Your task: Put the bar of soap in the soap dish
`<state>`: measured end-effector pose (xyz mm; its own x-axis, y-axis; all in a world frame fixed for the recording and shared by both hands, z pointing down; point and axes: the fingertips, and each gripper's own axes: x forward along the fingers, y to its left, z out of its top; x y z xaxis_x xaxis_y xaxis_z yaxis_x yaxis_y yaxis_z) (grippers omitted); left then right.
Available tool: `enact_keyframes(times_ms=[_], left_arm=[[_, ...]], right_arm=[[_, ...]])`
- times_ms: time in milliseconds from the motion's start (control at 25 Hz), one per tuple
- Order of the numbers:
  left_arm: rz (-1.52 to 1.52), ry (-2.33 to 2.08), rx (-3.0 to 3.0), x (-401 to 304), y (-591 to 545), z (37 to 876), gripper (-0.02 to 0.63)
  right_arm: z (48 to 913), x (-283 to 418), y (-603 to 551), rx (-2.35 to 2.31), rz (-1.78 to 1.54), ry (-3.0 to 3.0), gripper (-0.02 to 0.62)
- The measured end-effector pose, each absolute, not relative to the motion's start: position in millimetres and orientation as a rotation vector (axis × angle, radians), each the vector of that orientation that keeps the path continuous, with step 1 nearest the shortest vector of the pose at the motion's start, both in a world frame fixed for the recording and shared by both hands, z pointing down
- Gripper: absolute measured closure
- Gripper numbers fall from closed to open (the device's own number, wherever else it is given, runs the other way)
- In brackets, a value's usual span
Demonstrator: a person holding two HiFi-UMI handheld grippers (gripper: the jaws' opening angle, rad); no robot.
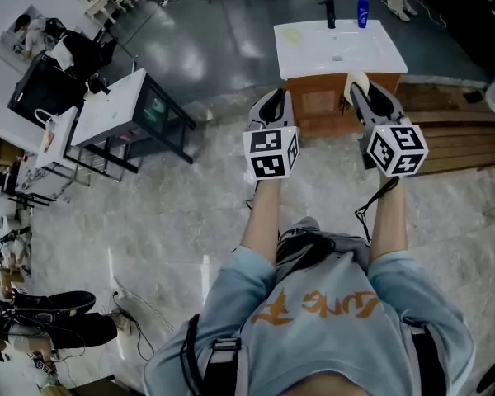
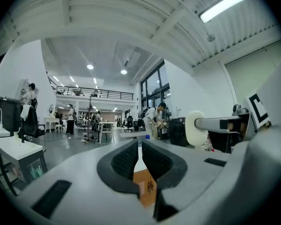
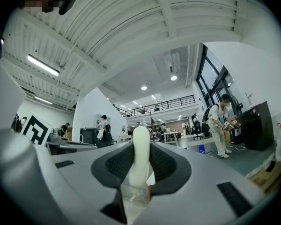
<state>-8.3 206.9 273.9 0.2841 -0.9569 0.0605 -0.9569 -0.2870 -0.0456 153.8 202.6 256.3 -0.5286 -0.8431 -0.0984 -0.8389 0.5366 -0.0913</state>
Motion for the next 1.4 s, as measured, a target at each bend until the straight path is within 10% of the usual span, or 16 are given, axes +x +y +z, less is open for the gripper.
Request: enact_keyframes(times_ms=[1400], left_arm=[[-0.038,2.0,-2.788,-97.4,-197.9,381.4,0.568]], right_arm=[[327.4,76.6,-177.0,-1.582,-0.221,2.774,0.477]])
